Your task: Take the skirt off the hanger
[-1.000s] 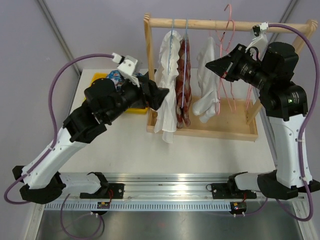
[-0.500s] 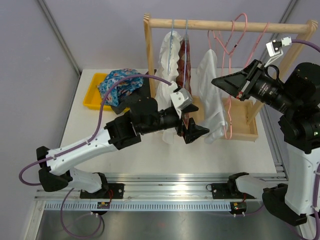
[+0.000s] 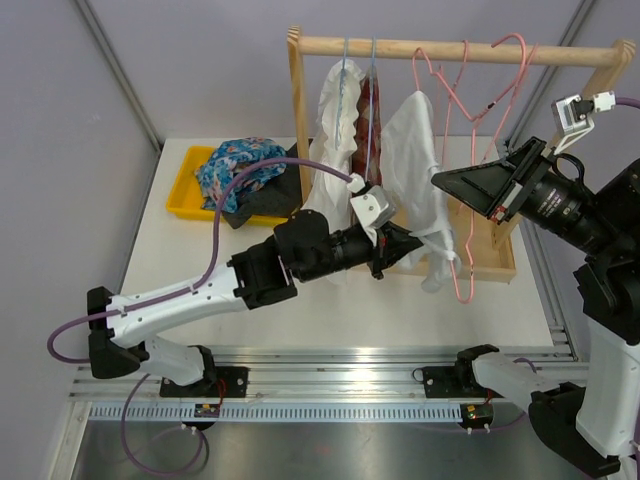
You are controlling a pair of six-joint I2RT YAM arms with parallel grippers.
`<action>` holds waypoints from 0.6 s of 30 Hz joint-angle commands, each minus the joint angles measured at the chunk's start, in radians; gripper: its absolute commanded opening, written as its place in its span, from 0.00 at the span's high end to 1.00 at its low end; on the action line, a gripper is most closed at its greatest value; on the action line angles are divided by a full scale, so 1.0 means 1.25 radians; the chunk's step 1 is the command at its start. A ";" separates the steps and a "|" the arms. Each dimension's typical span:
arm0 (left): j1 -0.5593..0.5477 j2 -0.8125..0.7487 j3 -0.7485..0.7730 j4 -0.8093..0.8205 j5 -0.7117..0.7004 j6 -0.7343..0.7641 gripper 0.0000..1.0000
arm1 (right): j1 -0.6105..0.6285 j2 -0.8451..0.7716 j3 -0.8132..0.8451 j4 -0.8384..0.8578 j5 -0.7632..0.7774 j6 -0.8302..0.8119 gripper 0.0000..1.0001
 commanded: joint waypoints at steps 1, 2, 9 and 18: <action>-0.013 -0.073 -0.079 0.049 -0.081 -0.022 1.00 | 0.002 0.000 0.002 0.075 -0.013 -0.007 1.00; -0.026 -0.089 -0.113 0.053 -0.085 -0.029 1.00 | 0.002 0.003 0.018 0.071 0.001 -0.015 1.00; -0.198 -0.251 -0.451 0.084 -0.249 -0.138 1.00 | 0.003 0.076 0.129 0.027 0.055 -0.080 1.00; -0.474 -0.299 -0.533 -0.201 -0.548 -0.344 1.00 | 0.002 0.157 0.191 0.018 0.106 -0.095 1.00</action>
